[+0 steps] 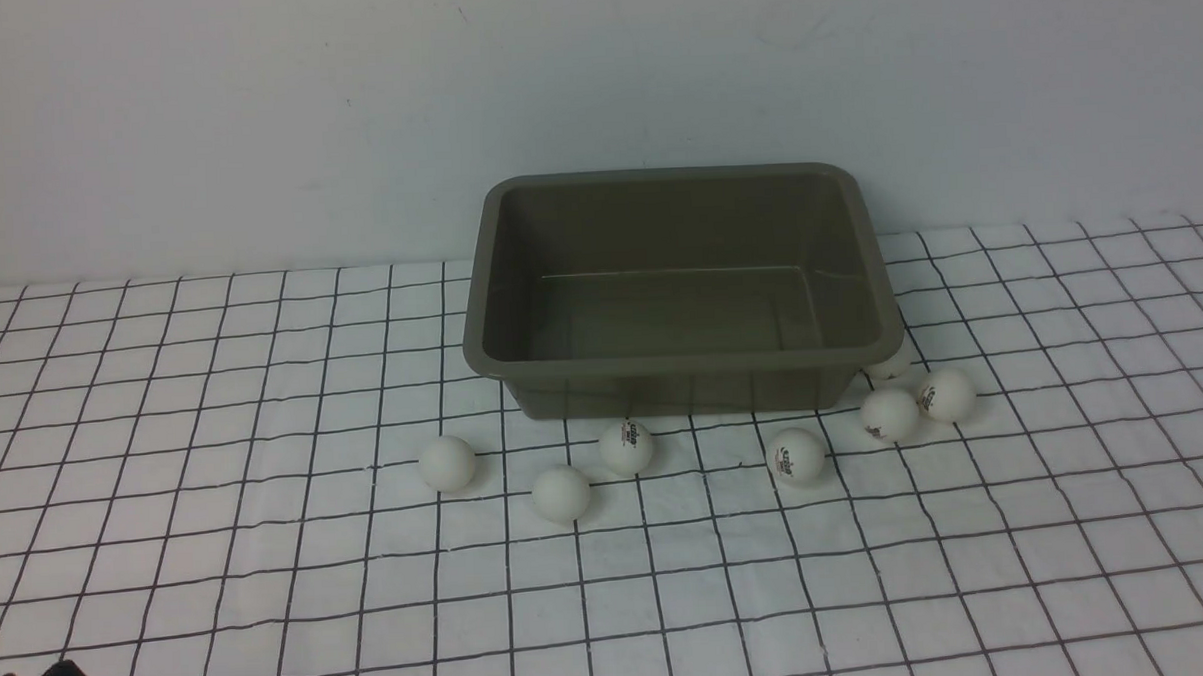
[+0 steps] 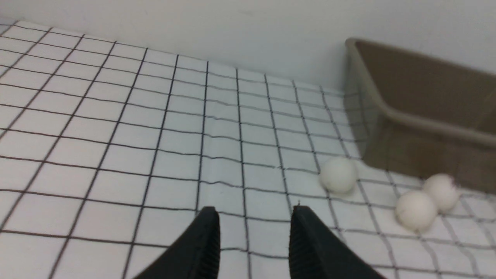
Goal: Put the table tennis balls into the box on the white checkered tablecloth.
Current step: 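Reach for and grasp a ping pong ball on the table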
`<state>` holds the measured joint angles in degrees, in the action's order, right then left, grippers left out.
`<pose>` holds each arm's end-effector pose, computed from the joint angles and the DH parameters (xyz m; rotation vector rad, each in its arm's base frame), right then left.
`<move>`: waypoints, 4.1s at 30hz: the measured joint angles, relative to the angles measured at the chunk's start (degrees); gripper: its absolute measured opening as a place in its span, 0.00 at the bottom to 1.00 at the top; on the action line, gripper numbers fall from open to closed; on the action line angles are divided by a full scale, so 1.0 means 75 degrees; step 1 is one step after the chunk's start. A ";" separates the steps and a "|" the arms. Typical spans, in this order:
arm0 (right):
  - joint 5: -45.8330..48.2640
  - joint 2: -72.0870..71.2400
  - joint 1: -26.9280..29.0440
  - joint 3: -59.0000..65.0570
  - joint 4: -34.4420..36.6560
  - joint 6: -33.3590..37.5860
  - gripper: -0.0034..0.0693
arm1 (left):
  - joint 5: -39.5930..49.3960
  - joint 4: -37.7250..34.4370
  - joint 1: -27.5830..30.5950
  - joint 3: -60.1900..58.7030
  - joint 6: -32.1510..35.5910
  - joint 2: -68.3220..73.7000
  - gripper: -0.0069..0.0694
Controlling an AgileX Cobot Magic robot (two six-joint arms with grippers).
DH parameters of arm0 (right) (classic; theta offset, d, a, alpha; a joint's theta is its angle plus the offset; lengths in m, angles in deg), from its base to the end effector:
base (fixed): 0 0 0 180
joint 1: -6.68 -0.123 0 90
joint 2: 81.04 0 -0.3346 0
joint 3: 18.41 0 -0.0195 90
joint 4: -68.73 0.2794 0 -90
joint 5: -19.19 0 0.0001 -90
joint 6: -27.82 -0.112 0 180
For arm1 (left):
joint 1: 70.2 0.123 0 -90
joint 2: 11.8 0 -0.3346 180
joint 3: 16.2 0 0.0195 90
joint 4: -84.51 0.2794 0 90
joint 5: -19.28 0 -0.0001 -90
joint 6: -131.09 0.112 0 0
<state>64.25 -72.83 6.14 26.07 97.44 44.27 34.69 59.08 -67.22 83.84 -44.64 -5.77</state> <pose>-0.0161 0.0380 0.3482 -0.2066 1.6353 0.3541 0.0548 -0.0100 0.1778 -0.2719 1.7333 -0.3214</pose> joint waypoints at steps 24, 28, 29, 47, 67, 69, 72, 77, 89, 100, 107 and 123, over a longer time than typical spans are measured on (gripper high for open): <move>0.0661 0.0000 0.0000 0.0000 -0.0016 0.0000 0.68 | -0.0694 -0.3902 0.0000 0.0052 0.1175 0.0000 0.44; 0.0706 0.0000 0.0000 0.0000 -0.0003 0.0000 0.68 | 0.0556 -0.3902 0.0000 0.0727 0.2483 0.0000 0.51; 0.0728 0.0000 0.0000 0.0000 0.0000 0.0000 0.68 | 0.0759 -0.3902 0.0000 0.0888 0.2687 0.0000 0.52; 0.1306 0.1823 0.0000 0.0000 0.0006 0.1219 0.68 | 0.3328 -0.2170 0.0000 0.3615 0.3535 0.2284 0.56; 0.1083 0.8134 0.0000 -0.2727 -0.0810 0.3312 0.68 | 0.2677 -0.1957 0.0000 0.3665 0.4209 0.2571 0.56; 0.0933 0.8564 0.0000 -0.2735 -0.1133 0.3593 0.68 | 0.2663 -0.1957 0.0000 0.3665 0.4209 0.2571 0.56; 0.0594 0.9115 0.0000 -0.2735 -0.1138 0.3731 0.68 | 0.2629 -0.1957 0.0000 0.3665 0.4209 0.2571 0.56; -0.0587 0.9847 0.0000 -0.2742 -0.0196 0.4248 0.68 | 0.2621 -0.1957 0.0000 0.3665 0.4209 0.2571 0.56; -0.0652 1.2198 0.0000 -0.4044 0.0179 0.3645 0.68 | 0.2627 -0.1957 0.0000 0.3665 0.4209 0.2571 0.56; -0.0575 1.4068 0.0000 -0.5330 0.0179 0.3149 0.68 | 0.2640 -0.1957 0.0000 0.3665 0.4209 0.2571 0.56; -0.0610 1.4754 0.0000 -0.5413 0.0181 0.3149 0.68 | 0.2669 -0.1957 0.0000 0.3665 0.4209 0.2571 0.56; -0.0645 1.5019 0.0000 -0.5427 0.0834 0.3457 0.68 | 0.2689 -0.1954 0.0000 0.3665 0.4209 0.2571 0.56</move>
<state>59.41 39.81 6.14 -14.64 103.70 70.19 54.85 44.42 -67.22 111.33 -13.07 13.51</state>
